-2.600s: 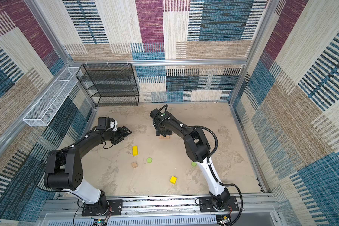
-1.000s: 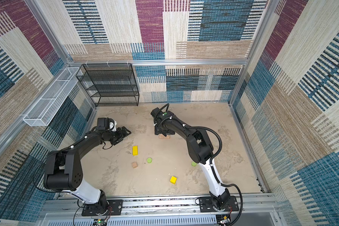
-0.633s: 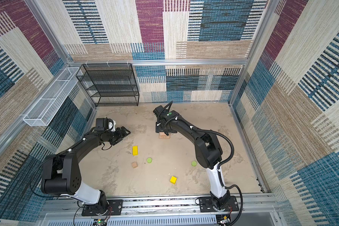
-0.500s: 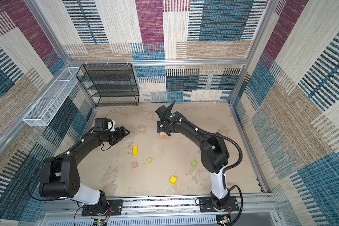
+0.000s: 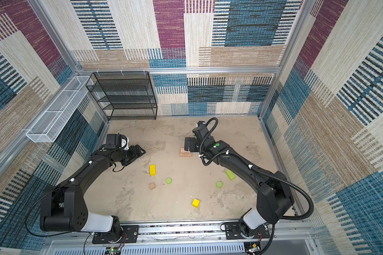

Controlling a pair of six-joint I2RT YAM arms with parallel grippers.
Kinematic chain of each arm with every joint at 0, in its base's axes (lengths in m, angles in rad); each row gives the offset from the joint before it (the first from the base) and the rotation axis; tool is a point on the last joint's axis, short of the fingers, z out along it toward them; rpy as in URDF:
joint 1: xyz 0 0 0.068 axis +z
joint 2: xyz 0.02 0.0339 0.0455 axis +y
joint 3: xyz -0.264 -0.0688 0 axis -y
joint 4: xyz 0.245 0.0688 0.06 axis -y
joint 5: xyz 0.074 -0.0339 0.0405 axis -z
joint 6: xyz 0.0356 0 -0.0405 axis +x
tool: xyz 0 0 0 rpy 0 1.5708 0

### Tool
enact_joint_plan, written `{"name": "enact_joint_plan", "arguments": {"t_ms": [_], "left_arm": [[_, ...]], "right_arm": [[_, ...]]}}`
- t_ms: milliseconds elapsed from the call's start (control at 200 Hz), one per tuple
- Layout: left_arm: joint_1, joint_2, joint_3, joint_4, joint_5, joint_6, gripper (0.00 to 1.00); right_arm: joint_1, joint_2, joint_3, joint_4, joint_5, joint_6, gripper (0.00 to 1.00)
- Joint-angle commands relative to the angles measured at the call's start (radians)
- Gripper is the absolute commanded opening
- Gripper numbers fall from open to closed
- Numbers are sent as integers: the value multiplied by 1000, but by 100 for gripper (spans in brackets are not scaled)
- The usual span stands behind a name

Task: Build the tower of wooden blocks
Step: 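Draw the right gripper back and up away from the stack, then grasp the yellow block with the left gripper while the right arm stays raised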

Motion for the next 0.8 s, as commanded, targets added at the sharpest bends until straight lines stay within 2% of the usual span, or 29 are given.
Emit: {"name": "enact_joint_plan", "arguments": {"t_ms": [0,330,481,796], "left_arm": [[-27,17,9,-65,-56,39,80],[-193,131,105,-214,-218,74,80],[-253,196,149,-261,-265,95,81],[-301,235,138,-305,-325,77,81]], "right_arm": [[-32,-58,-51,195,-33,-12,99],[-108,-224,-247,457,-63,44,99],[-113,-277,-308,469,-75,43,99],[-119,-393,-396,490,12,60,99]]}}
